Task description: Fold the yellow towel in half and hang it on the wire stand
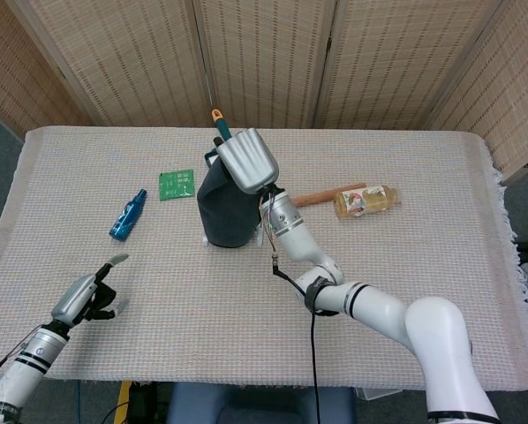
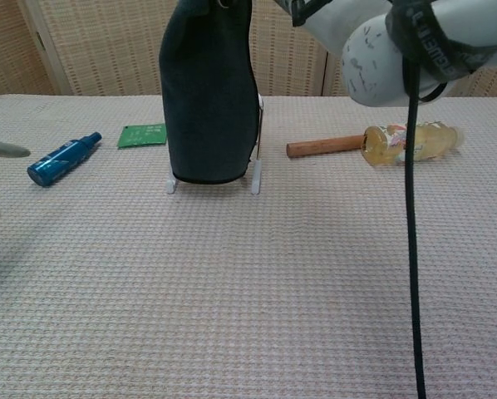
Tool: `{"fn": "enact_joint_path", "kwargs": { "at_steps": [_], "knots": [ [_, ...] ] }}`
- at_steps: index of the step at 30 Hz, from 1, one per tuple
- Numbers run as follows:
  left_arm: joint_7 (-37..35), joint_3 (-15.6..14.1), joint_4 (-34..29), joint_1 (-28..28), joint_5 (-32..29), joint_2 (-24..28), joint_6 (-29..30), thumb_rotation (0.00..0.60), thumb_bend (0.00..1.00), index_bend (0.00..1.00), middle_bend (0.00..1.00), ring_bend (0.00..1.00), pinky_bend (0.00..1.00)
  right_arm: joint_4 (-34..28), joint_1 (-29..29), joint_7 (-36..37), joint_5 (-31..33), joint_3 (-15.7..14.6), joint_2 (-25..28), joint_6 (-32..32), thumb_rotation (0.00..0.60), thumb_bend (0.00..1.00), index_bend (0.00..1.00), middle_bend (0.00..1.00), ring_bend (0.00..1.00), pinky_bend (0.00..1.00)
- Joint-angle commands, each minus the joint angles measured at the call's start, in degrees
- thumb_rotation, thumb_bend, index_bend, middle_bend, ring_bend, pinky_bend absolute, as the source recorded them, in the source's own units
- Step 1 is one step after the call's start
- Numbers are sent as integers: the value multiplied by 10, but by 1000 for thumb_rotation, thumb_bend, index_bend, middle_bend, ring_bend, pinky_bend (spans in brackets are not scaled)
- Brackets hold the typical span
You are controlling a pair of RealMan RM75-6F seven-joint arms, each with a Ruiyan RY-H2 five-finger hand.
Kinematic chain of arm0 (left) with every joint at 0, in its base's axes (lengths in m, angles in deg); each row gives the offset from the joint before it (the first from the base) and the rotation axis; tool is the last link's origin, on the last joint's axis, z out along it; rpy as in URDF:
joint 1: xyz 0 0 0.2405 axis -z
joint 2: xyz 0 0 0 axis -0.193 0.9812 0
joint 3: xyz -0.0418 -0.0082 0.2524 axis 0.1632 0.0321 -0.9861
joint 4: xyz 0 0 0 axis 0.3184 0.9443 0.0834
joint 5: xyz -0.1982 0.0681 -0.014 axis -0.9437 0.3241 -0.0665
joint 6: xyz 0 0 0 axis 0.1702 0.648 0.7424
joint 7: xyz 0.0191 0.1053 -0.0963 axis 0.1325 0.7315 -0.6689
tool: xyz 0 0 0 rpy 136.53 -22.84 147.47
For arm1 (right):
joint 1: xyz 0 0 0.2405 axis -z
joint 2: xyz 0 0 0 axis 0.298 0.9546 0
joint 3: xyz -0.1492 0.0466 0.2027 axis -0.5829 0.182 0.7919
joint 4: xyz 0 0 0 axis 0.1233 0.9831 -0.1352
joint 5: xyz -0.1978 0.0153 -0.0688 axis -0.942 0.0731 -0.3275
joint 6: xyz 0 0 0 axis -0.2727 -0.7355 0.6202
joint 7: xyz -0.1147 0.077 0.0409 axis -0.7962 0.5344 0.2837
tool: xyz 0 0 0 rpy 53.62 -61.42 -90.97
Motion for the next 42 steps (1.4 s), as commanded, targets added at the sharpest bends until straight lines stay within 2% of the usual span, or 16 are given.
{"fn": "enact_joint_path", "kwargs": {
  "at_steps": [1, 13, 17, 20, 23, 25, 27, 30, 36, 42],
  "knots": [
    [0, -1, 0, -1, -1, 0, -1, 600, 410, 84, 975, 913, 857, 57, -25, 26, 4, -7, -29, 22, 600, 516, 718, 944, 1000, 1000],
    [-5, -1, 6, -4, -3, -5, -5, 600, 410, 82, 975, 913, 857, 178, -58, 75, 9, -22, -77, 58, 600, 479, 717, 943, 1000, 1000],
    [-8, -2, 9, -7, -3, -5, -6, 600, 410, 74, 975, 913, 857, 216, -71, 89, 14, -21, -95, 72, 600, 475, 675, 943, 1000, 1000],
    [-10, -2, 11, -9, -4, -4, -6, 600, 410, 74, 975, 913, 857, 243, -81, 89, 22, -18, -108, 83, 600, 451, 494, 943, 1000, 1000],
    [-12, -3, 14, -10, -5, -4, -6, 600, 410, 74, 975, 913, 857, 258, -87, 88, 29, -15, -117, 88, 600, 430, 210, 935, 1000, 1000],
    [-14, -3, 16, -10, -5, -5, -7, 600, 410, 74, 975, 913, 856, 264, -88, 87, 33, -13, -120, 90, 600, 427, 99, 929, 1000, 1000],
    [-14, -2, 18, -11, -5, -6, -7, 600, 410, 74, 975, 913, 856, 267, -87, 86, 35, -14, -121, 91, 600, 427, 40, 923, 1000, 1000],
    [-14, -1, 18, -10, -3, -7, -6, 600, 410, 74, 975, 913, 856, 267, -82, 88, 37, -16, -118, 90, 600, 429, 1, 915, 1000, 1000],
    [-12, 2, 15, -10, -1, -4, -2, 600, 410, 74, 975, 913, 857, 228, -51, 99, 32, -26, -94, 71, 600, 429, 0, 914, 1000, 1000],
    [19, 11, 17, -11, -1, -4, 13, 600, 410, 81, 961, 899, 856, 108, 22, 103, 26, -45, -30, 30, 600, 430, 0, 914, 1000, 1000]
  ]
}}
